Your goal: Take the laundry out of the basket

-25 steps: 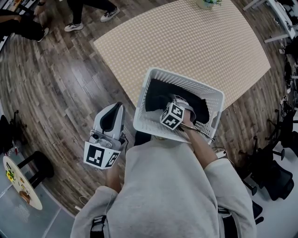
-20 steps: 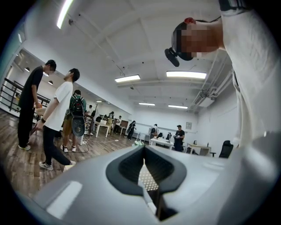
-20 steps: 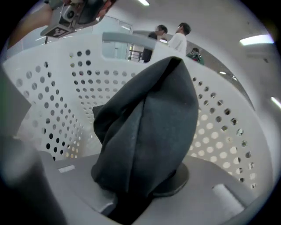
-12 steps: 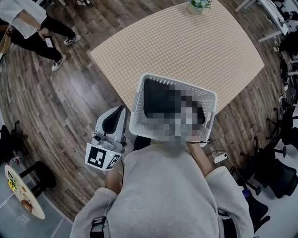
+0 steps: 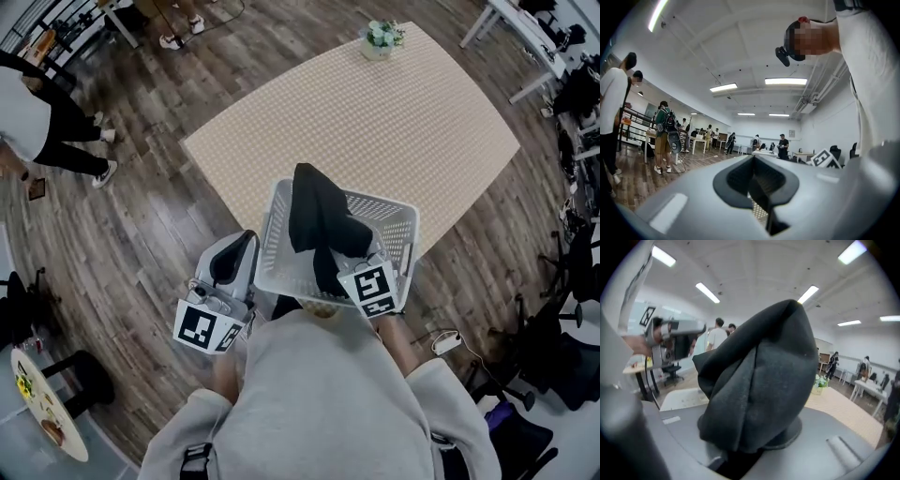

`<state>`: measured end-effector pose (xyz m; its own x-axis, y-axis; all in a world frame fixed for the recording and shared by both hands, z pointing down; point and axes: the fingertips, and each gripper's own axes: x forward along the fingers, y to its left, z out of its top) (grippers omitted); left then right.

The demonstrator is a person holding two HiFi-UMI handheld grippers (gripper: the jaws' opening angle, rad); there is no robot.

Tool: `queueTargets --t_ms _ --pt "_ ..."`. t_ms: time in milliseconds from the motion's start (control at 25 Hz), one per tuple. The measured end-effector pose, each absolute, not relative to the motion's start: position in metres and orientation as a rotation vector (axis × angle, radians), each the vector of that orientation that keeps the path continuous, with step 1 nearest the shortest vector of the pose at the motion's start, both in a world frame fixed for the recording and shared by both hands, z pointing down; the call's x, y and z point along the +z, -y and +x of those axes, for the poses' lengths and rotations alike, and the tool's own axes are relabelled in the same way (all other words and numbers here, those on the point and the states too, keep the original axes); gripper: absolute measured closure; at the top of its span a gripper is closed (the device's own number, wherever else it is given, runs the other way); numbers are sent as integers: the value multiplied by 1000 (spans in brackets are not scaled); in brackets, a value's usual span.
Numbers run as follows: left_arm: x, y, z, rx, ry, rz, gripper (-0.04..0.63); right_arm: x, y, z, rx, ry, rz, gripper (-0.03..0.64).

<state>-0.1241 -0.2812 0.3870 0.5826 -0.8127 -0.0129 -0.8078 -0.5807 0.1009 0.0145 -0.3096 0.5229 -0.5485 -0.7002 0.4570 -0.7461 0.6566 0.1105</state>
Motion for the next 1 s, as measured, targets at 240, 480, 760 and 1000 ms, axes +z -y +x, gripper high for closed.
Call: queueTargets --t_ms 240,480,760,1000 --pt "384 277 -108 -63 1383 2739 584 465 312 45 489 2774 1250 486" --pt "381 273 -70 -36 1396 2763 584 438 309 83 484 2924 1255 485" --pt "376 250 -43 27 1445 2750 584 421 288 105 502 3021 1216 485" --pt "367 243 -40 0 1431 2803 584 410 275 108 428 3021 1250 483"
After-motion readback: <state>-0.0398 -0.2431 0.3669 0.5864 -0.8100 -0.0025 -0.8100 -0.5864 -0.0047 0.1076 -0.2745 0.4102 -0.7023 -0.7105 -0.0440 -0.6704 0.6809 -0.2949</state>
